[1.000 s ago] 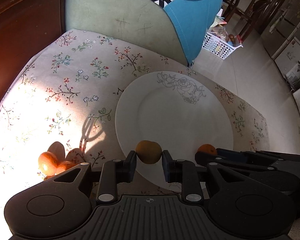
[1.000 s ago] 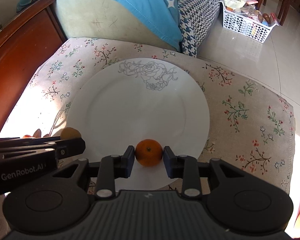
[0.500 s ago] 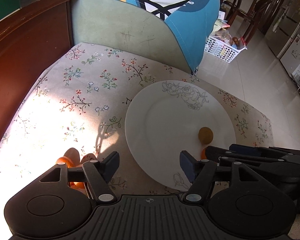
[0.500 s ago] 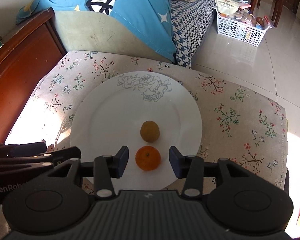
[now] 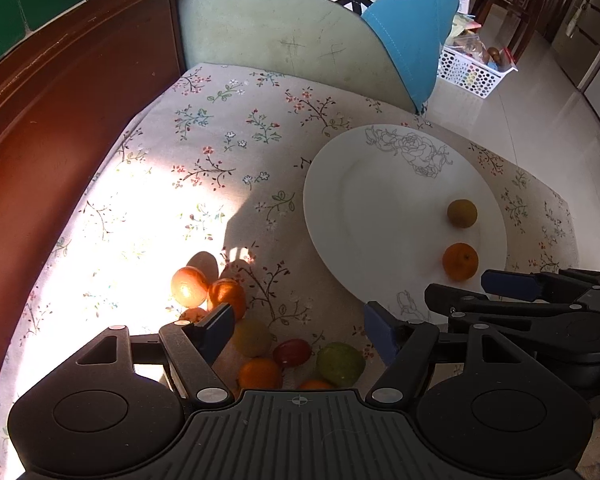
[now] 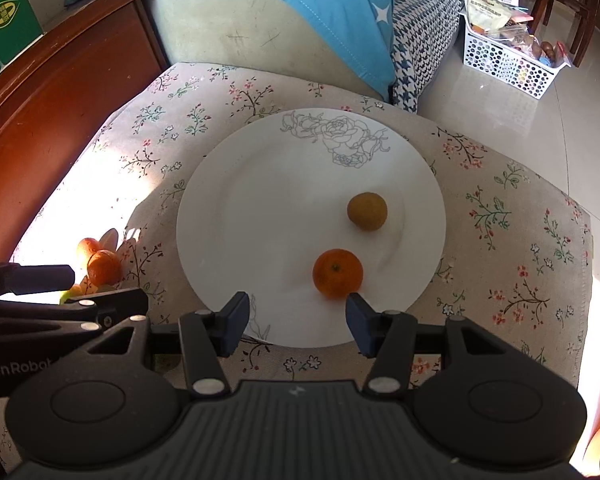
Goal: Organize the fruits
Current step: 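Move both open grippers back to the fruit pile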
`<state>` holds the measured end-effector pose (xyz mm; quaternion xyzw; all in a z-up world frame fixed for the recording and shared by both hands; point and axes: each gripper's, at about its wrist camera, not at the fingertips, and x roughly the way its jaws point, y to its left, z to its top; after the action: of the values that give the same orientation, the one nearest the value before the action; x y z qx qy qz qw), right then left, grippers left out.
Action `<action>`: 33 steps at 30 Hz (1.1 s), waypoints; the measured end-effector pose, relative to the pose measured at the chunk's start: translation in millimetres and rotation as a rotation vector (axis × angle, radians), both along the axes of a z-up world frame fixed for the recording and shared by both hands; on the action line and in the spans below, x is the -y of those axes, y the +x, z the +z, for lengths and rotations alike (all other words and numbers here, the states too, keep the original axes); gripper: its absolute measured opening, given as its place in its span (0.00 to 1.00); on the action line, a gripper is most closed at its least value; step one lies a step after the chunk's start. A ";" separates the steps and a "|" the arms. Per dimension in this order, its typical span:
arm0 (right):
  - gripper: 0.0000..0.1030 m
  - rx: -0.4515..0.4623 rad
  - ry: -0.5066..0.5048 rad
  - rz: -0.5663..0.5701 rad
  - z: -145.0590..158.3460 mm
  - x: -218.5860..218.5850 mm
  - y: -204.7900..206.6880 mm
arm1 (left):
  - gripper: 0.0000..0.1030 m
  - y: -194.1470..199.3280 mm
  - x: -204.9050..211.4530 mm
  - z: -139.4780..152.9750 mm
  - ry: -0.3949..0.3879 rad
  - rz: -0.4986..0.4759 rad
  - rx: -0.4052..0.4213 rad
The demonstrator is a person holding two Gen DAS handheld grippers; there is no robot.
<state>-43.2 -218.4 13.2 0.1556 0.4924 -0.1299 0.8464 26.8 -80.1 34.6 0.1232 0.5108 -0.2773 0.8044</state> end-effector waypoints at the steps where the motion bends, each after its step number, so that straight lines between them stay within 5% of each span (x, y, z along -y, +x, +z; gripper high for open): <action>1: 0.53 0.000 0.000 0.007 0.6 -2.7 -0.3 | 0.69 -0.8 -2.4 -0.7 0.004 -0.002 -0.003; 14: 0.54 0.024 0.038 0.095 7.9 -29.3 -13.4 | 0.77 -13.7 -44.5 3.4 0.021 0.016 -0.001; 26: 0.53 0.028 0.182 0.220 -4.8 -56.7 -28.3 | 0.77 -8.6 -98.3 -12.9 0.059 0.108 -0.012; 33: 0.48 0.051 0.158 0.302 -10.4 -78.8 -22.1 | 0.76 -17.3 -103.3 -18.3 0.061 0.036 0.020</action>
<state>-65.3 -139.6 2.8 0.1493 0.4972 0.0420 0.8536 9.5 23.2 16.3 0.1413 0.5131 -0.2456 0.8103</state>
